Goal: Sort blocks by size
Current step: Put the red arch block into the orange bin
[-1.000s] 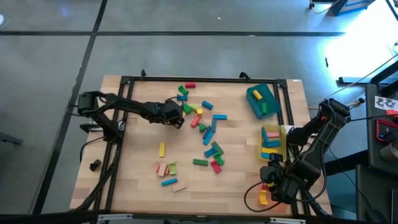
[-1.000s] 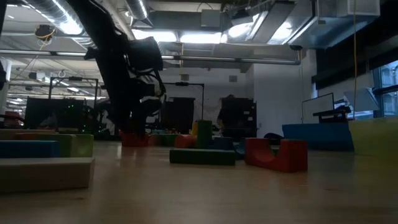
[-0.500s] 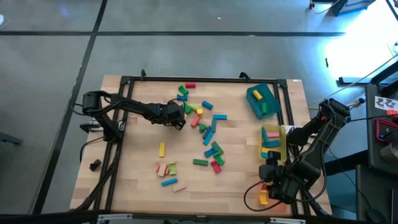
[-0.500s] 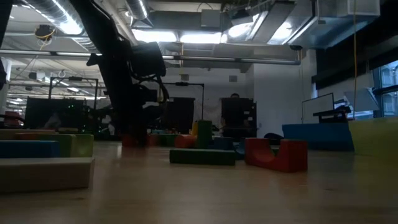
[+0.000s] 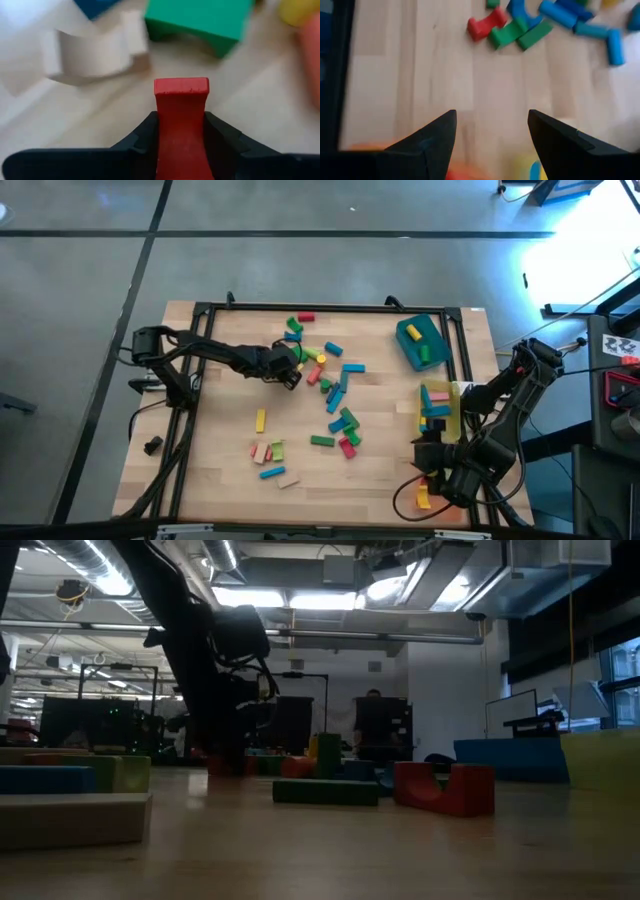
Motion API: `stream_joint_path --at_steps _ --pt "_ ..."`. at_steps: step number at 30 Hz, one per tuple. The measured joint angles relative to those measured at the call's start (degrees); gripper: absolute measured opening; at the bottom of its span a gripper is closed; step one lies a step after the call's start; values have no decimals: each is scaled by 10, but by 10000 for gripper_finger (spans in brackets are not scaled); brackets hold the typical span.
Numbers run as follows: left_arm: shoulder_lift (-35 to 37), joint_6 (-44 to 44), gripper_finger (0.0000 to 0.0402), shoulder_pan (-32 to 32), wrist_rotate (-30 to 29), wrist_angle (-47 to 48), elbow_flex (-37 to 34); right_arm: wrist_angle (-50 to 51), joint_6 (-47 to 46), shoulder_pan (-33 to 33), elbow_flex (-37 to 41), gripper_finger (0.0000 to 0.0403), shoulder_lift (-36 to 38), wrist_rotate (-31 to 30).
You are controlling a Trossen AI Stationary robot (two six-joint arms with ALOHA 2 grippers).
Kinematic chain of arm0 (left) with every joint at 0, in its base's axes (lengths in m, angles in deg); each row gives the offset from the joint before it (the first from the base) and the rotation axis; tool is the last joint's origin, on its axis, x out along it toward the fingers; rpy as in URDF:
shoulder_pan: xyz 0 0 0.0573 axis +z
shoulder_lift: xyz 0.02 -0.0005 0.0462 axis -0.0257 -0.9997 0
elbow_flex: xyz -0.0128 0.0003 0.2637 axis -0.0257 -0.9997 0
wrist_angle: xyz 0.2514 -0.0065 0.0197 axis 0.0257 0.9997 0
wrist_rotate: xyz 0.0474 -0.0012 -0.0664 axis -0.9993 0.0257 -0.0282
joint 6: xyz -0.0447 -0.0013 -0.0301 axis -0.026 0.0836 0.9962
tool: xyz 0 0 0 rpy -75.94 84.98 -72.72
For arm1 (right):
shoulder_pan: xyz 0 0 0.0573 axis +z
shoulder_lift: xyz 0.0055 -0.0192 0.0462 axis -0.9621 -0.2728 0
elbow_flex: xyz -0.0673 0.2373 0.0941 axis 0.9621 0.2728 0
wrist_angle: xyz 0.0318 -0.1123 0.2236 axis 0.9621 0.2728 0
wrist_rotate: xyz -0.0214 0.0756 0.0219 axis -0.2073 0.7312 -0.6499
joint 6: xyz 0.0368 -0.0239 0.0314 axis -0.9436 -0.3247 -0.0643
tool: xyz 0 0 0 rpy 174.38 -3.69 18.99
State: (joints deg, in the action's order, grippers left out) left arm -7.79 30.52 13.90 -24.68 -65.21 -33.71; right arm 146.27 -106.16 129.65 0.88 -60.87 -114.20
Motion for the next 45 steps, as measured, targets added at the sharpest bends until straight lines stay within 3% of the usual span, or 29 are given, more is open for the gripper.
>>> stream_joint_path --at_steps 10,14,18,26,32,37,45 --pt "65 -13 106 -1 165 -14 4 -6 127 -6 0 248 0 -153" --pt "82 -13 110 -8 219 -49 4 -20 143 -31 0 248 0 -175" --pt "85 -16 110 -29 266 -151 4 -20 146 -71 0 248 0 -170" --pt "64 -40 116 -102 260 -361 5 -18 206 -130 0 248 0 -76" --pt "26 -69 115 -157 251 -496 5 -59 236 -156 0 248 0 -76" --pt "14 -68 119 -184 250 -540 5 -150 369 -170 0 248 0 -72" --pt "14 -70 119 -208 250 -540 5 -335 677 -179 0 248 -8 -108"
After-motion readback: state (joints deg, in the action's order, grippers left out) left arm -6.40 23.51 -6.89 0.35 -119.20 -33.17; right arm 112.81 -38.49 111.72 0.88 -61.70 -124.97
